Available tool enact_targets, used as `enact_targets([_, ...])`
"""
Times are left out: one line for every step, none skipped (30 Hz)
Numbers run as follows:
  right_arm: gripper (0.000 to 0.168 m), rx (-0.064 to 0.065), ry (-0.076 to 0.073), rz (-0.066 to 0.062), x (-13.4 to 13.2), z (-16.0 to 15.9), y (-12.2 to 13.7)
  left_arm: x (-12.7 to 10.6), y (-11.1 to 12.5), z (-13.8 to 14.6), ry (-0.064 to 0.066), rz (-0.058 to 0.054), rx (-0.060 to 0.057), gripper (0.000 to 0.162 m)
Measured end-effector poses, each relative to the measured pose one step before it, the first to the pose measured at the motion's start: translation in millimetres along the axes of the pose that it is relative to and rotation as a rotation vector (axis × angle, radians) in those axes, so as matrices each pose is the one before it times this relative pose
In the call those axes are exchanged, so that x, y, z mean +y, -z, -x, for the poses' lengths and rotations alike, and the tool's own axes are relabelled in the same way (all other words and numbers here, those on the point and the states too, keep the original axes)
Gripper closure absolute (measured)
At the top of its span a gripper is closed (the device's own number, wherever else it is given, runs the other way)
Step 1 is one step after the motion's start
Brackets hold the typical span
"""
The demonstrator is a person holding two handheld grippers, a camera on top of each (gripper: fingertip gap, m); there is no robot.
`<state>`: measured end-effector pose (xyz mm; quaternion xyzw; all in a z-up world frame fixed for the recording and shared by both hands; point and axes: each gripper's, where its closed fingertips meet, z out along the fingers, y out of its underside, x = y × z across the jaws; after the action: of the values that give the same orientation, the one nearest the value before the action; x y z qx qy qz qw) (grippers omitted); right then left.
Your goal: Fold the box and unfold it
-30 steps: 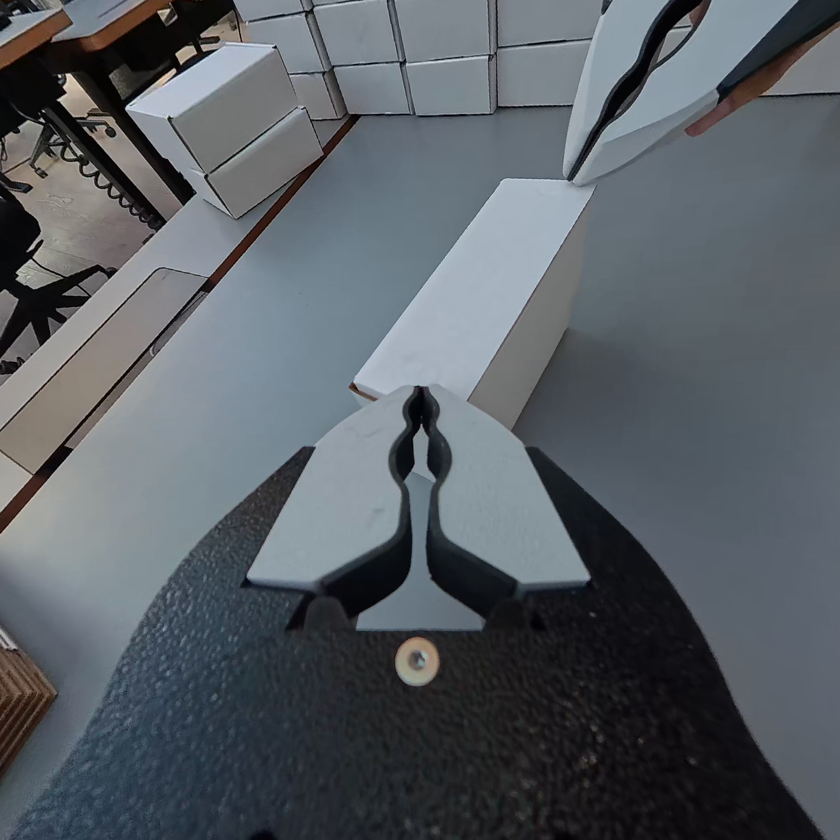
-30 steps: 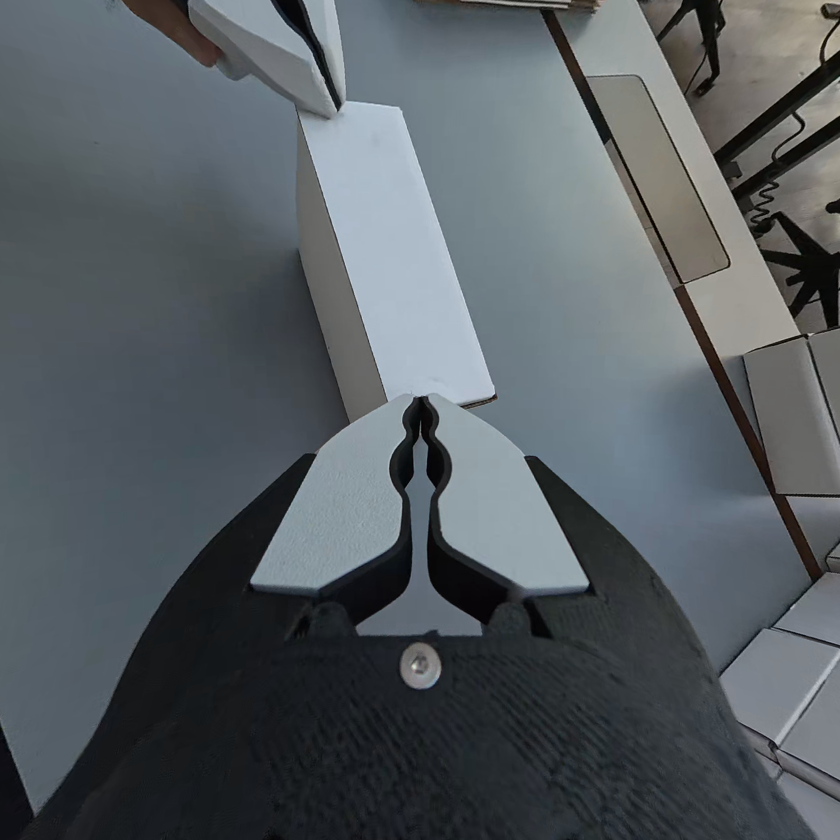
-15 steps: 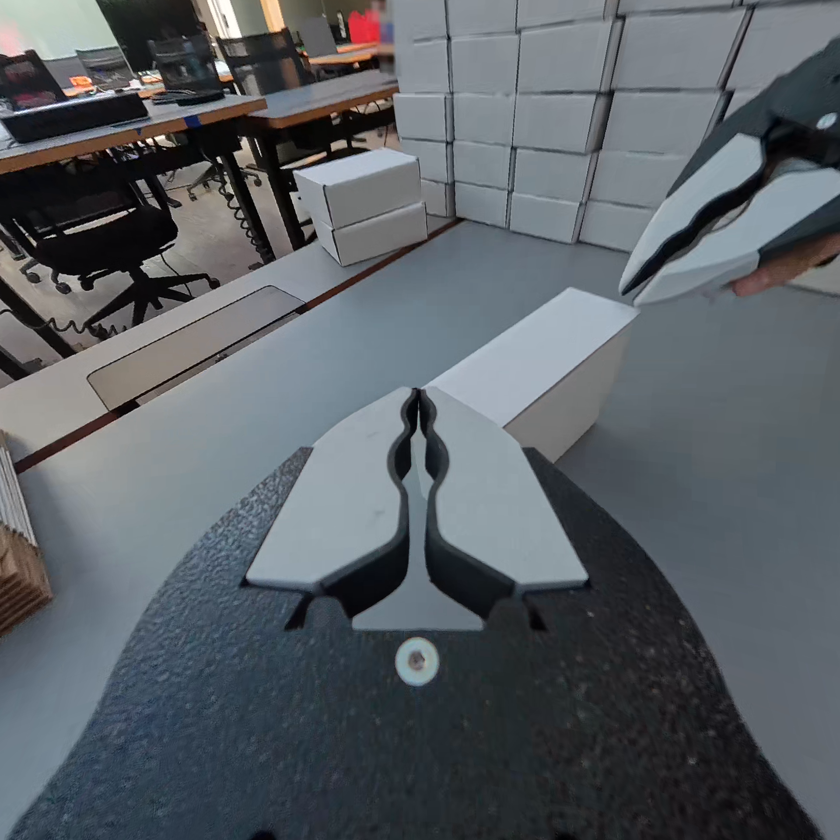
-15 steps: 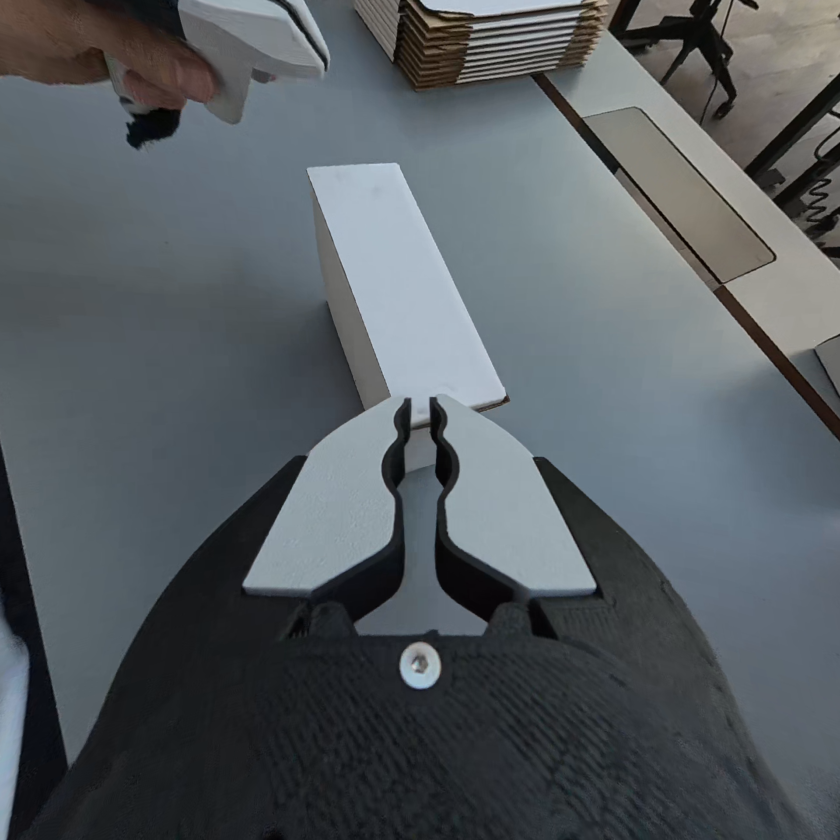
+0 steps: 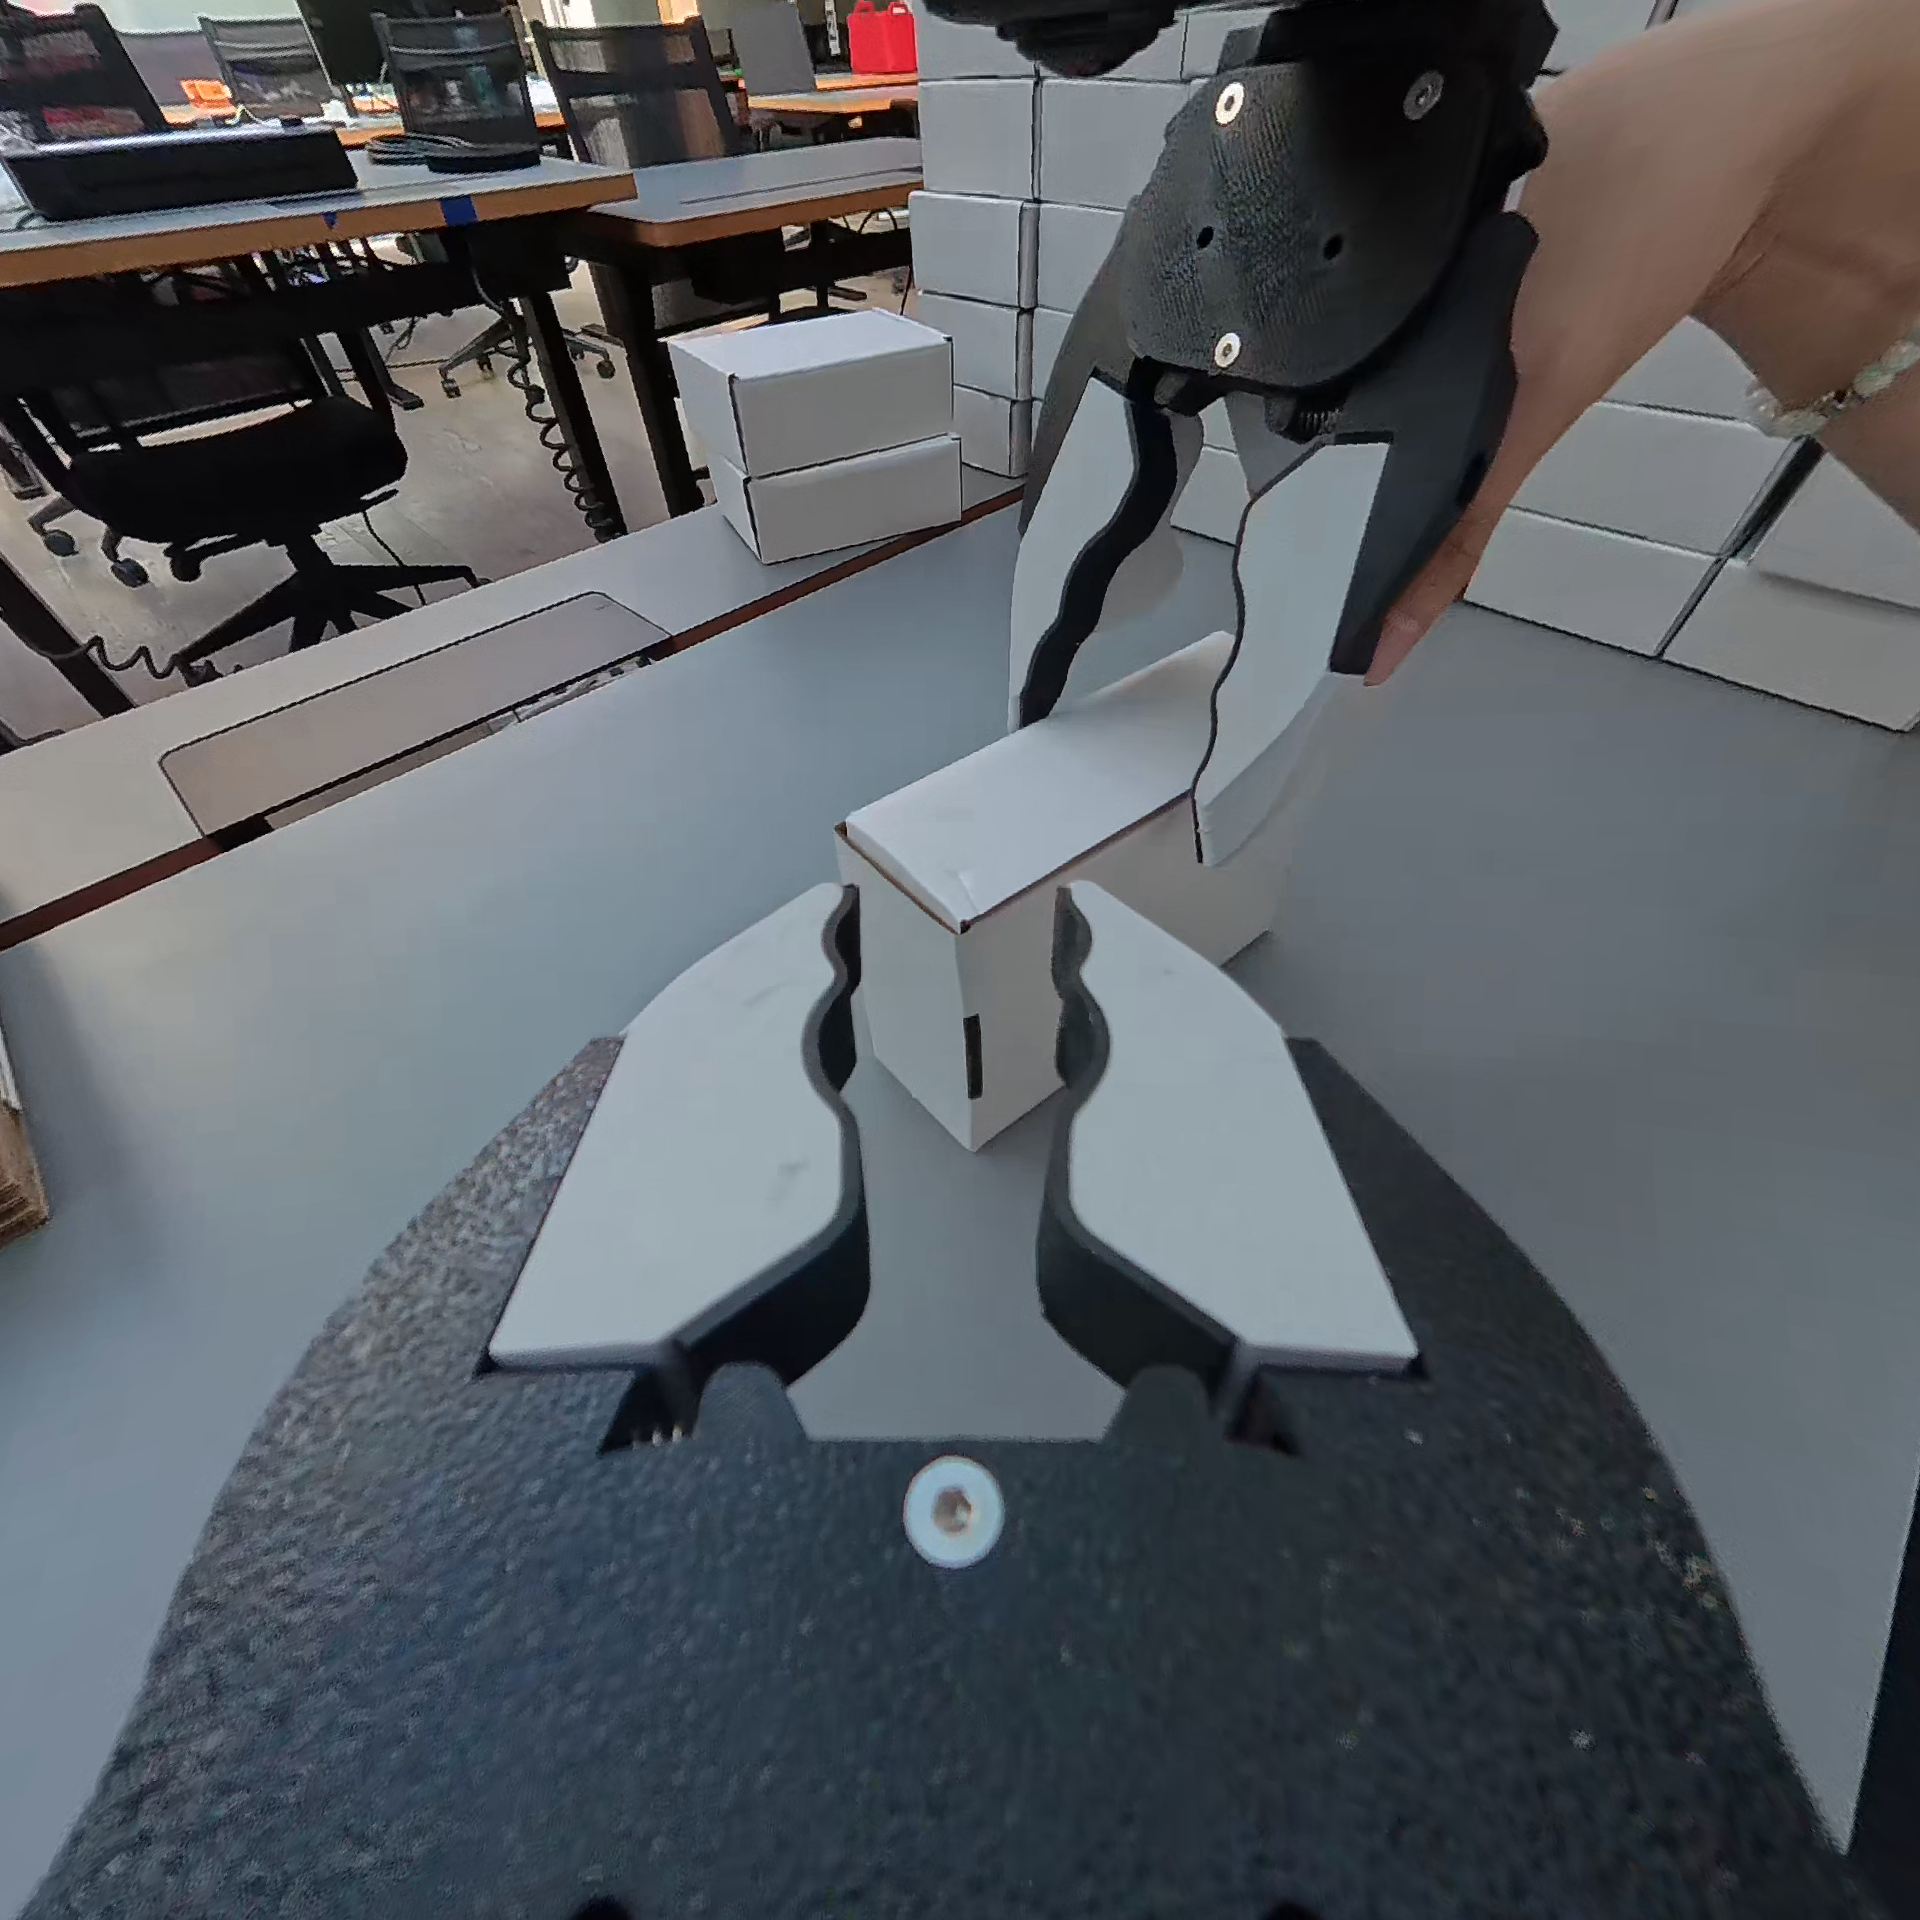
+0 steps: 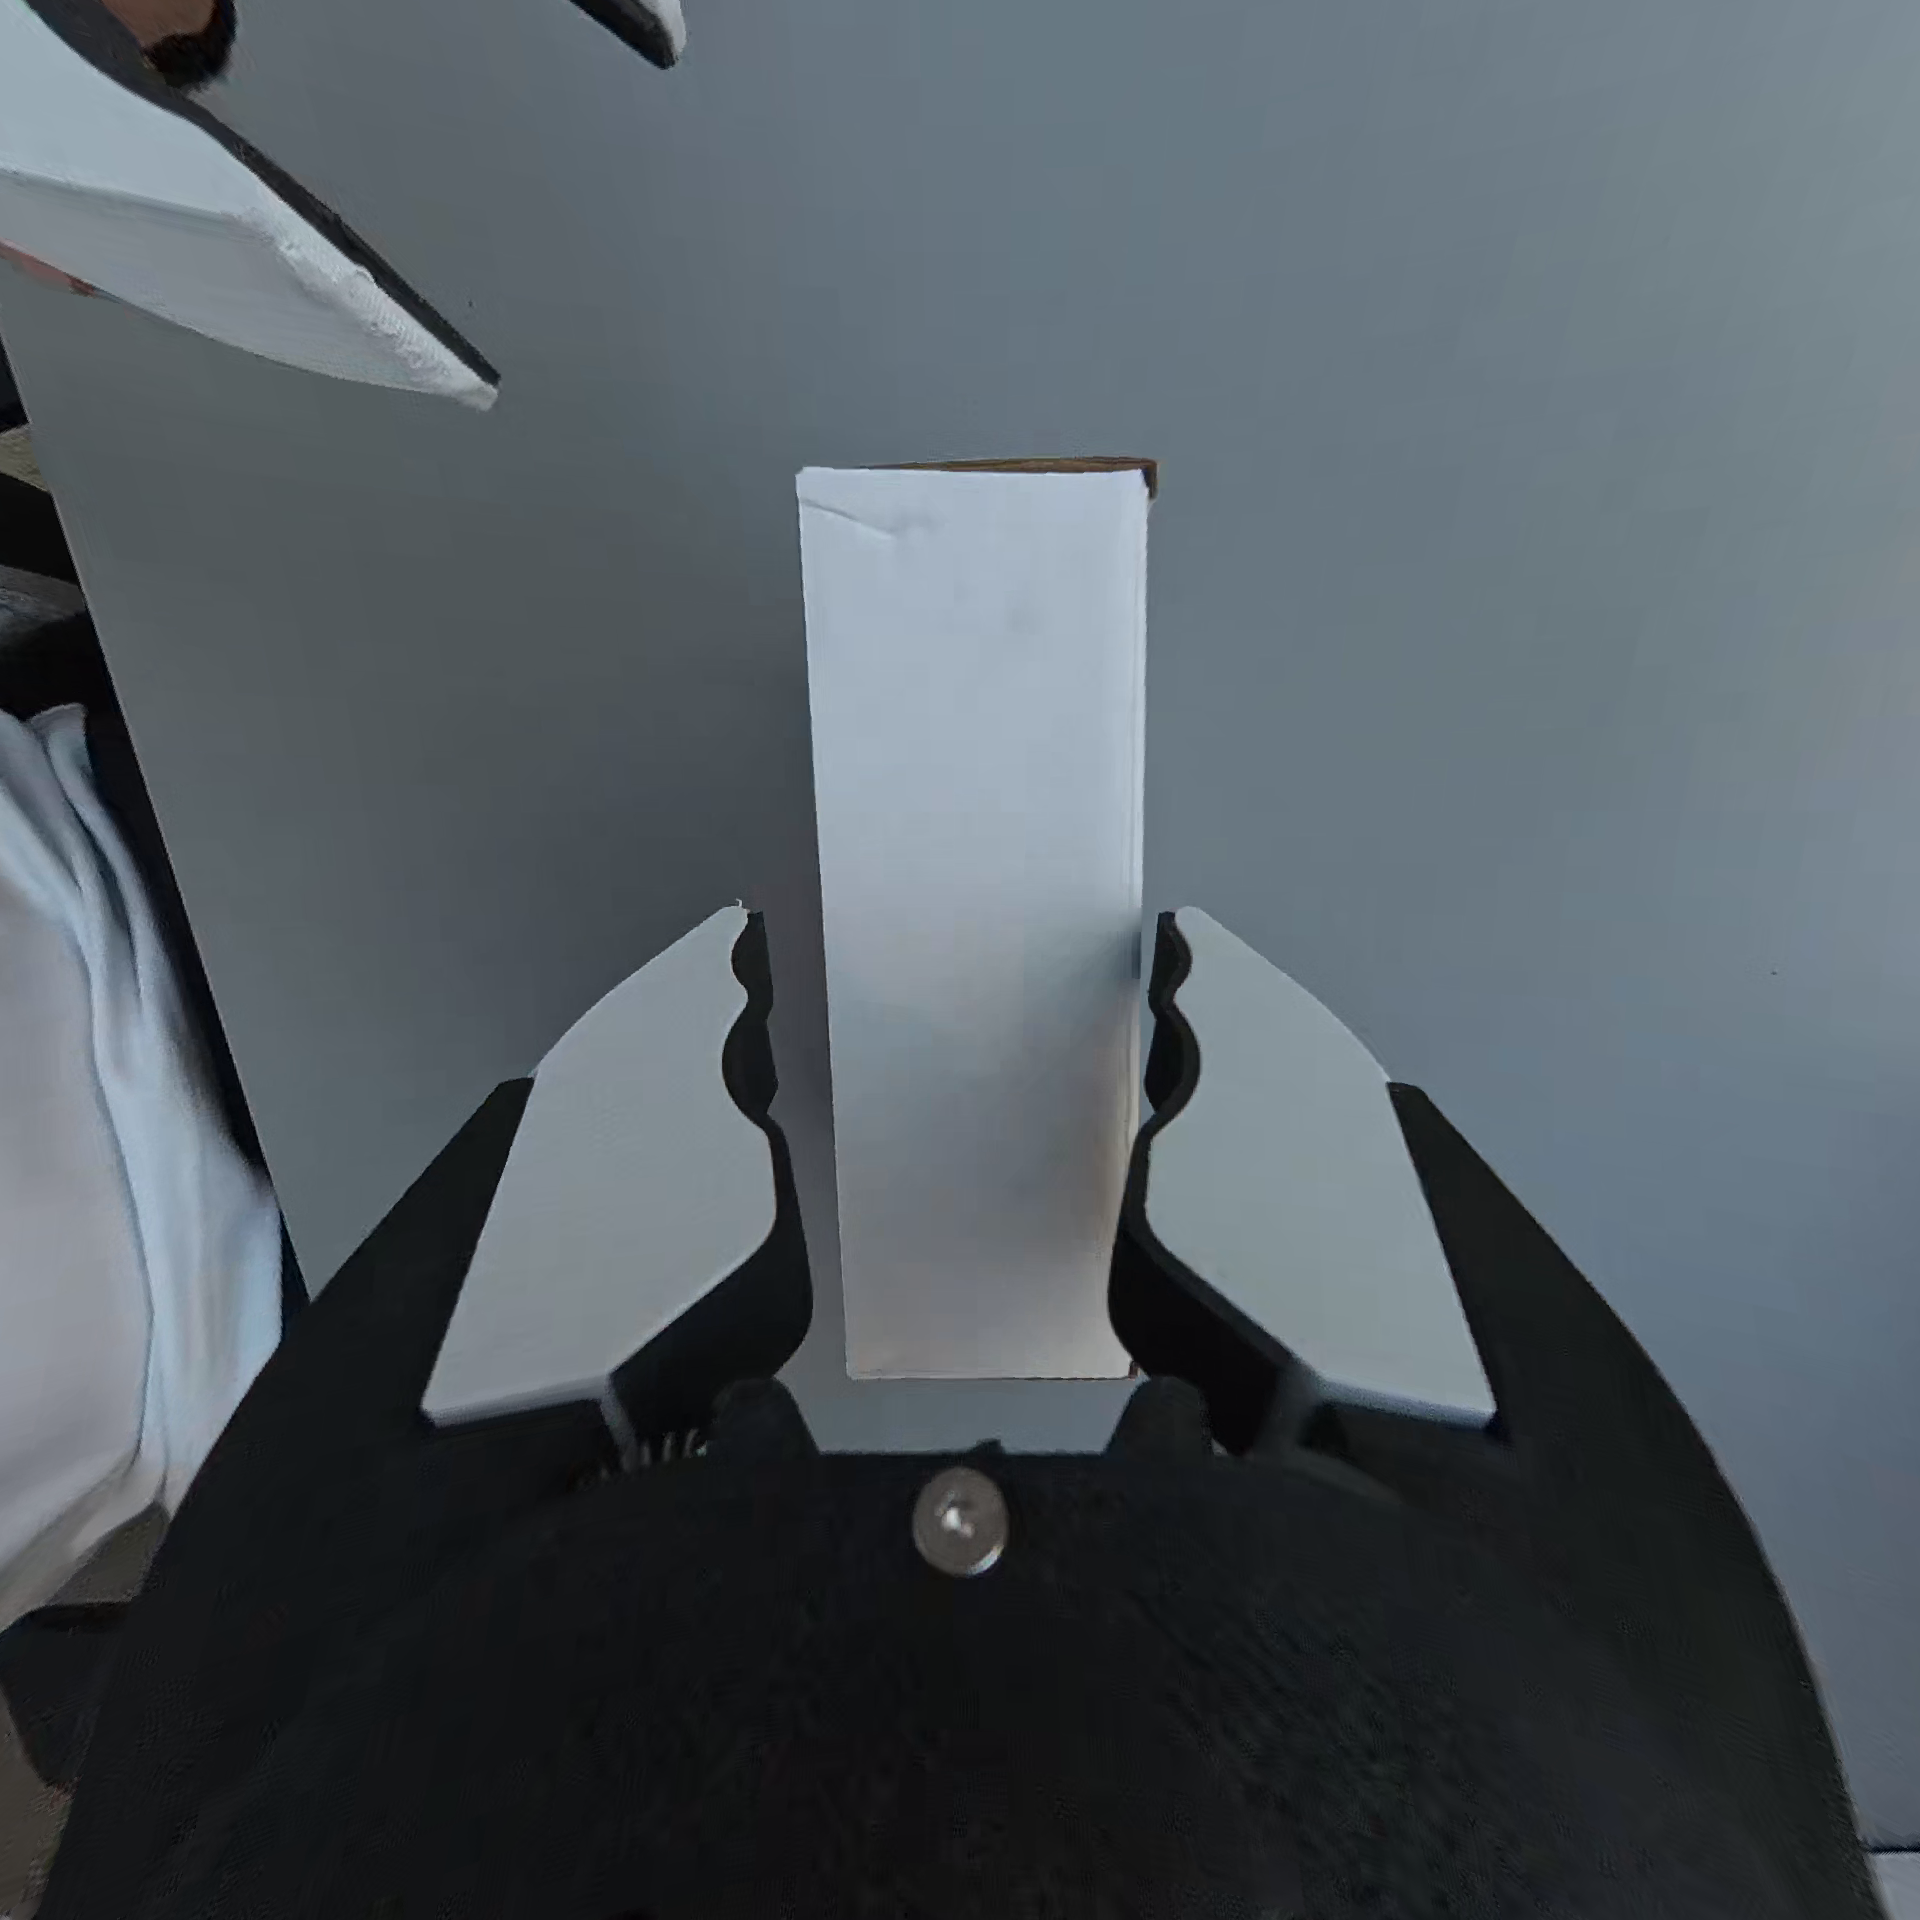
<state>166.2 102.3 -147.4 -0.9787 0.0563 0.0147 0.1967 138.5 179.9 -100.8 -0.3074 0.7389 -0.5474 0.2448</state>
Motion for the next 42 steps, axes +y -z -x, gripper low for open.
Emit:
enact_targets([0.1, 0.0023, 0.0215, 0.0283, 0.14, 0.01, -4.14, 2.44, 0.94, -0.17, -0.009, 0.0087, -0.0031, 0.127])
enact_targets([0.107, 0.0299, 0.0185, 0.0341, 1.16, -4.05, -3.94, 2.16, 0.59, -0.29, 0.0004, 0.0039, 0.0012, 0.127])
enact_targets([0.107, 0.0177, 0.0136, 0.0171, -0.76, -1.58, -2.41, 2.37, 0.17, -0.63, 0.0067, 0.0029, 0.0073, 0.128])
enact_targets([0.107, 0.0026, 0.0095, -0.0082, -3.12, 1.11, -0.27, 2.81, 0.02, -0.25, 0.0099, 0.0015, 0.007, 0.128])
enact_targets([0.107, 0.0001, 0.0101, -0.0141, -2.0, 1.67, -0.36, 3.2, 0.18, 1.13, 0.0129, 0.0008, -0.0024, 0.128])
enact_targets([0.107, 0.0052, 0.0129, -0.0179, -0.59, 0.87, 0.49, 3.88, 0.31, 1.34, 0.0154, 0.002, -0.0035, 0.128])
enact_targets([0.107, 0.0195, 0.0181, -0.017, 1.69, -1.73, 3.15, 4.34, 0.5, 0.02, 0.0156, 0.0032, 0.0055, 0.128])
enact_targets([0.107, 0.0495, 0.0198, -0.0143, 3.38, -7.55, 7.62, 4.24, 0.43, -0.39, 0.0144, 0.0036, 0.0086, 0.128])
enact_targets([0.107, 0.0856, 0.0048, -0.0198, 3.87, -15.36, 12.14, 4.01, 0.45, 0.42, 0.0106, 0.0045, 0.0037, 0.128])
enact_targets([0.107, 0.1136, -0.012, -0.0241, 4.06, -23.82, 15.01, 4.06, 0.25, 1.13, 0.0058, 0.0075, -0.0007, 0.128])
enact_targets([0.107, 0.132, -0.0103, -0.0233, 4.75, -31.35, 15.15, 3.84, -0.11, 1.05, 0.0026, 0.0104, -0.0007, 0.128])
enact_targets([0.107, 0.1431, 0.0105, -0.0275, 5.16, -36.73, 12.82, 2.85, -0.66, 0.57, 0.0002, 0.0088, 0.0024, 0.128])
enact_targets([0.107, 0.1465, 0.0242, -0.0131, 8.75, -40.28, 8.05, 1.71, -1.32, 0.28, -0.0003, 0.0031, 0.0041, 0.128])
enact_targets([0.107, 0.1343, 0.057, -0.0013, 11.49, -39.79, 1.29, 0.53, -2.11, 0.0, 0.003, -0.0015, 0.0037, 0.129])
enact_targets([0.107, 0.1118, 0.0829, -0.0048, 13.57, -34.64, -5.41, -0.21, -2.97, -0.82, 0.0067, -0.0035, 0.0079, 0.129])
enact_targets([0.107, 0.1044, 0.0687, 0.0068, 16.82, -30.0, -10.36, -0.71, -3.64, -1.99, 0.008, -0.0051, 0.0146, 0.129])
enact_targets([0.107, 0.0754, 0.0585, 0.0061, 16.7, -22.0, -13.68, -0.91, -4.06, -2.29, 0.0076, -0.0049, 0.0158, 0.129])
enact_targets([0.107, 0.036, 0.0368, 0.0072, 16.73, -13.16, -15.81, -0.46, -4.21, -1.81, 0.0047, -0.0017, 0.0125, 0.129])
enact_targets([0.107, -0.0017, 0.014, 0.0044, 15.16, -5.42, -16.99, -0.16, -3.94, -0.97, 0.0005, 0.001, 0.0071, 0.129])
enact_targets([0.107, -0.0189, 0.0027, -0.0077, 12.03, -0.12, -16.57, 0.24, -3.57, -0.11, -0.0035, 0.0028, 0.004, 0.129])
enact_targets([0.107, -0.0116, 0.0137, -0.0062, 10.45, 1.4, -15.22, 0.63, -3.13, 0.55, -0.0059, 0.0044, 0.002, 0.129])
enact_targets([0.107, 0.0183, 0.0303, 0.002, 10.13, -0.39, -13.72, 1.05, -2.8, 1.5, -0.0043, 0.0051, -0.0012, 0.129])
enact_targets([0.107, 0.028, 0.0373, 0.0019, 8.41, 0.1, -12.3, 1.49, -2.69, 2.35, -0.0008, 0.0059, -0.0029, 0.129])
enact_targets([0.107, 0.0165, 0.031, -0.0052, 5.52, 2.45, -10.91, 1.83, -2.44, 2.45, 0.0017, 0.007, -0.0002, 0.129])
enact_targets([0.107, 0.0035, 0.0255, -0.0194, 2.86, 5.0, -9.74, 2.14, -2.17, 2.62, 0.0024, 0.0077, 0.0015, 0.129])
enact_targets([0.107, -0.0001, 0.0101, 0.0007, 4.04, 4.87, -9.23, 2.2, -1.98, 3.6, 0.0034, 0.0075, -0.0017, 0.129])
enact_targets([0.107, -0.0124, 0.0023, -0.0009, 2.68, 5.73, -8.66, 2.2, -1.87, 3.94, 0.0041, 0.0067, -0.002, 0.129])
enact_targets([0.107, -0.0095, 0.0007, -0.0077, 1.19, 5.13, -7.91, 2.05, -1.99, 3.82, 0.004, 0.0066, 0.0034, 0.129])
enact_targets([0.107, 0.0064, 0.0042, 0.0106, 3.87, 2.83, -7.76, 1.6, -2.3, 3.77, 0.0031, 0.0062, 0.0064, 0.129])
enact_targets([0.107, 0.0101, 0.0013, 0.021, 4.8, 2.33, -7.01, 1.09, -2.36, 4.27, 0.0005, 0.0052, 0.0051, 0.129])
enact_targets([0.107, 0.0047, -0.007, 0.0101, 2.41, 2.58, -5.91, 0.47, -2.49, 4.88, -0.0012, 0.0032, 0.0022, 0.129])
enact_targets([0.107, 0.0132, -0.0071, 0.0217, 3.31, 0.88, -5.24, 0.02, -2.66, 4.94, 0.0013, 0.0008, 0.002, 0.13])
enact_targets([0.107, 0.0182, -0.0061, 0.039, 5.06, -0.11, -4.64, -0.61, -3.0, 4.57, 0.0076, -0.0024, 0.0041, 0.13])
enact_targets([0.107, -0.0132, -0.013, 0.0084, 0.83, 4.33, -3.79, -1.19, -3.12, 3.52, 0.0142, -0.0047, 0.009, 0.13])
enact_targets([0.107, -0.0179, -0.0219, 0.0081, 0.66, 5.43, -3.39, -1.41, -3.14, 2.02, 0.0192, -0.0056, 0.0135, 0.13])
enact_targets([0.107, 0.0107, -0.0067, 0.008, 0.95, 1.23, -2.01, -1.63, -2.84, 0.89, 0.0222, -0.0057, 0.0155, 0.13])
enact_targets([0.107, 0.0114, 0.0019, 0.0019, 0.54, 1.07, -1.03, -1.62, -2.23, -0.25, 0.0215, -0.0053, 0.0153, 0.13])
enact_targets([0.107, 0.0062, -0.0074, 0.0061, 0.93, 1.21, -0.64, -1.67, -1.44, -0.87, 0.0156, -0.009, 0.0135, 0.13])
enact_targets([0.107, 0.0056, -0.0026, 0.0, 0.34, 0.5, 0.63, -1.36, -0.58, -1.5, 0.0086, -0.0095, 0.0111, 0.13])
enact_targets([0.107, 0.0048, -0.0066, -0.0032, -0.01, 0.54, 1.23, -1.1, 0.31, -2.05, 0.0028, -0.0093, 0.0086, 0.131])
enact_targets([0.107, -0.0019, -0.0008, -0.0028, 0.05, 1.75, 1.4, -0.9, 0.98, -2.41, 0.0003, -0.0094, 0.0071, 0.131])
enact_targets([0.107, -0.0154, 0.0064, -0.0047, -0.56, 4.3, 1.43, -0.82, 1.55, -2.57, 0.0, -0.0071, 0.0058, 0.131])
